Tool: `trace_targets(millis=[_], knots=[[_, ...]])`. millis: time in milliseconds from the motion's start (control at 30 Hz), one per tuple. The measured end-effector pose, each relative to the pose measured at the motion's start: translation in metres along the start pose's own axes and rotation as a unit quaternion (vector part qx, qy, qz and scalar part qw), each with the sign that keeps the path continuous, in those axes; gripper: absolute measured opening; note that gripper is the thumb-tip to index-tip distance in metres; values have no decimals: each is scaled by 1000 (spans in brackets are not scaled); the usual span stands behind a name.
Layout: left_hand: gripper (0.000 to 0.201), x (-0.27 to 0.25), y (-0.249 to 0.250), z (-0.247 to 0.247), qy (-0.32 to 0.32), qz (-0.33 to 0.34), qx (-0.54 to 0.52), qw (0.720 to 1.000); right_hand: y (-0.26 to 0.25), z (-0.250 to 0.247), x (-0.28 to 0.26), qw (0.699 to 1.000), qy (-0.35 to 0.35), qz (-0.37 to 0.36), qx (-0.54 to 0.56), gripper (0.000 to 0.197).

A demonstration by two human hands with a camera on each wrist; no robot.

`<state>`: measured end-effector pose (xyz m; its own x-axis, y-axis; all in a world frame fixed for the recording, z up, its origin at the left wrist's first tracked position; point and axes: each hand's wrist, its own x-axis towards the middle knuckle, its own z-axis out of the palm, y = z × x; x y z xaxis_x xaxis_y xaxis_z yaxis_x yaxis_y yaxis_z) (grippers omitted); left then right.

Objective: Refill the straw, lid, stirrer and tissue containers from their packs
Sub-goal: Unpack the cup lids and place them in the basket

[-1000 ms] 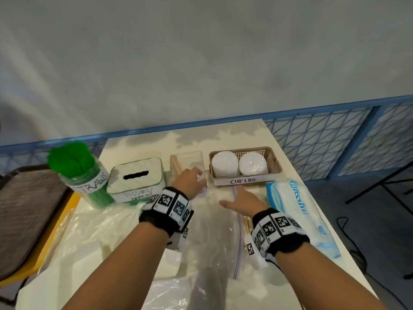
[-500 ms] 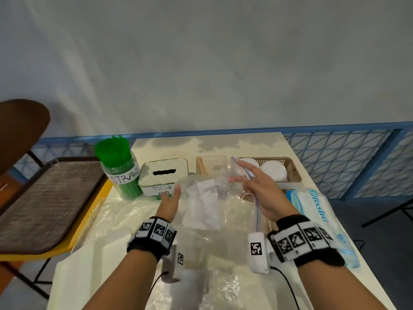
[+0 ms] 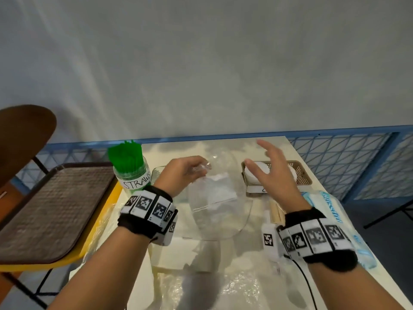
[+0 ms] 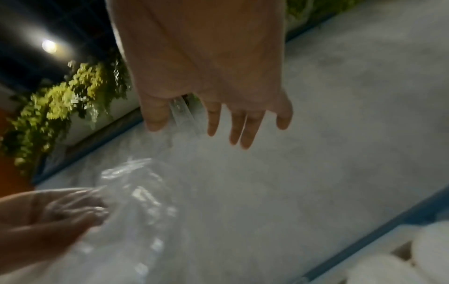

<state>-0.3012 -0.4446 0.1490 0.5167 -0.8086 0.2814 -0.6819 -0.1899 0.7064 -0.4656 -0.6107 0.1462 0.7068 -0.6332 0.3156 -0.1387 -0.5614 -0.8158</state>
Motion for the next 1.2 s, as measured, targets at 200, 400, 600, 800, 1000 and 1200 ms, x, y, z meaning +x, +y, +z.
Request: trace_targets(millis=[200,400,600,800,1000,1200], knots=[[11,9,4,-7,-22,58,36,997,-20,31,15,995,-42,-10,86,20],[8,1,-20,-30,-9,-2,1,1000,-14,19,15,971,52,35,230,1],[19,-9,-14,-26,110,-38,-216,969,-19,13,13,954,19,87,285,22],[24,-11,-5,-20,327,-48,-322,887,-18,2,12,976,70,47,202,14],[27,-18,17,-12,321,-59,-399,857,-12,0,-8,941,-45,69,328,61],[24,-25,17,-25,362,-83,-319,872,-14,7,-24,970,39,35,239,20]])
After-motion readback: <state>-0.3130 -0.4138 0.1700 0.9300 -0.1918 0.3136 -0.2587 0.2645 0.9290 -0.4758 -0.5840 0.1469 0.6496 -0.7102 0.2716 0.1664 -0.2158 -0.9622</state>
